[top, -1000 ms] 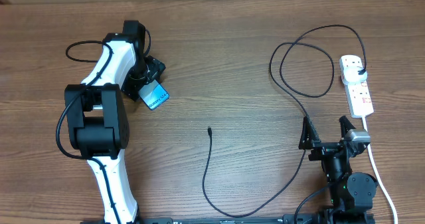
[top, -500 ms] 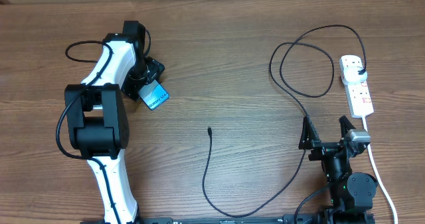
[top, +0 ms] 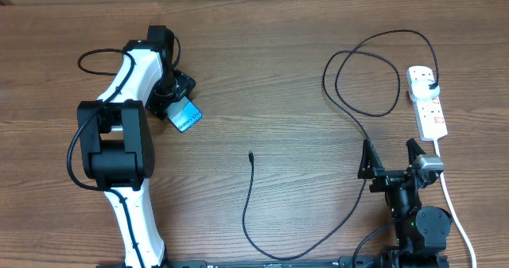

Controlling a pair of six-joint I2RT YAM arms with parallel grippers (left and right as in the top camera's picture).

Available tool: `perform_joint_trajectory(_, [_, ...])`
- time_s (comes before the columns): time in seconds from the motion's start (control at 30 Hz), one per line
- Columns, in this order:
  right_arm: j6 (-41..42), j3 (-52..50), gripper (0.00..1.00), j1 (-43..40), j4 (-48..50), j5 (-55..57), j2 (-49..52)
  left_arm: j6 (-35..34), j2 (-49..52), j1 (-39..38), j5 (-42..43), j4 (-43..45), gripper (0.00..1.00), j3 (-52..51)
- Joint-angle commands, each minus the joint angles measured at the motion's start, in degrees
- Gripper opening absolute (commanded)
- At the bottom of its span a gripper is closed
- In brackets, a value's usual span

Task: Plug charger to phone and switch on socket

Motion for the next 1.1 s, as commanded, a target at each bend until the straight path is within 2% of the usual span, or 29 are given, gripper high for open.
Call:
perform_joint_trajectory(0.0, [-0.2,-0.6,1.00,0.3,0.2,0.4,-0.6,-1.2,1.4,-0.3,1.8,0.8,0.84,-1.8])
perform_joint_trajectory(0.37, [-0.2,-0.6,1.00,0.3,0.2,0.4,-0.6,-1.2,1.4,-0.3,1.8,0.8,0.78,-1.8])
perform_joint_trajectory(0.87, [-0.2,-0.6,1.00,0.3,0.2,0.4,-0.6,-1.2,1.4,-0.3,1.7,0.8,0.60,-1.8])
perform_joint_trajectory(1.07, [-0.2,-0.6,1.00,0.3,0.2,0.4,-0.6,-1.2,1.4,-0.3,1.8,1.2,0.57,-1.8])
